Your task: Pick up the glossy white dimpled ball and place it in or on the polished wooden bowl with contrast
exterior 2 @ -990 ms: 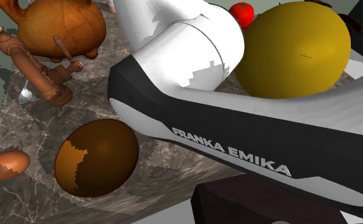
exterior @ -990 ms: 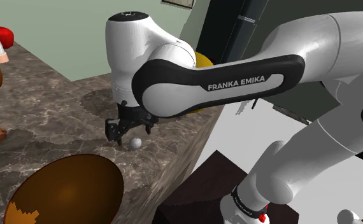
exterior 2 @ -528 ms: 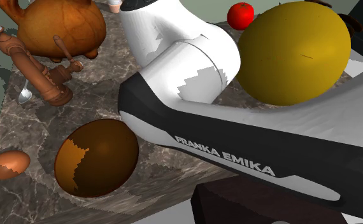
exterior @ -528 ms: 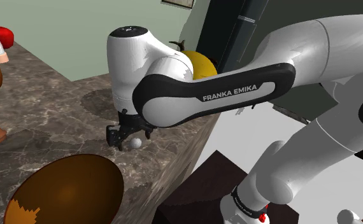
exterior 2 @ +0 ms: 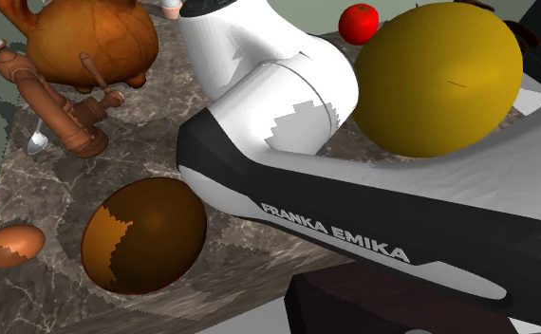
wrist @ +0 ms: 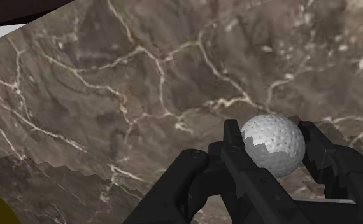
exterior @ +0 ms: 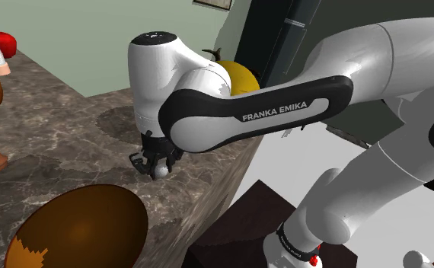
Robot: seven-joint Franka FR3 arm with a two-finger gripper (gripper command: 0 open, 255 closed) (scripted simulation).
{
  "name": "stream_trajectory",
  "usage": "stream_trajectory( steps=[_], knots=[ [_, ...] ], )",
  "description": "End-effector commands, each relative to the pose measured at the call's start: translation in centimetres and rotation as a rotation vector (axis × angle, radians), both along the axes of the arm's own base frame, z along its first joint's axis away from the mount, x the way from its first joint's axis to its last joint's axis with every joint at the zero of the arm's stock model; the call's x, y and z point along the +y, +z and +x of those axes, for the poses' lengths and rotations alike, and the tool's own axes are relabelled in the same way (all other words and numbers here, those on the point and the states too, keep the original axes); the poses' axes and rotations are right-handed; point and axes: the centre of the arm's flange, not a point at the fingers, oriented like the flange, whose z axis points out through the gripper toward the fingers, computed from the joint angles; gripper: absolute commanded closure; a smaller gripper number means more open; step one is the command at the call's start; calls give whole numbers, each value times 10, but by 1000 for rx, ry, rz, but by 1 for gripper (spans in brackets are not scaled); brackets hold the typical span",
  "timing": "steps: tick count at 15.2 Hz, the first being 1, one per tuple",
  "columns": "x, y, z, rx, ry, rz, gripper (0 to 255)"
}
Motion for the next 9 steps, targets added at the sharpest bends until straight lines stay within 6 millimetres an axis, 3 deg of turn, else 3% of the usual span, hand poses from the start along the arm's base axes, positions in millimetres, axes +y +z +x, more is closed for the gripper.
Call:
stream_trajectory(
  steps=[1, 6, 9],
  knots=[
    [0, 0, 0, 0, 0, 0, 255],
    [0, 0, 0, 0, 0, 0, 255],
    [0, 16, 0, 0, 0, 0, 255]
  ],
)
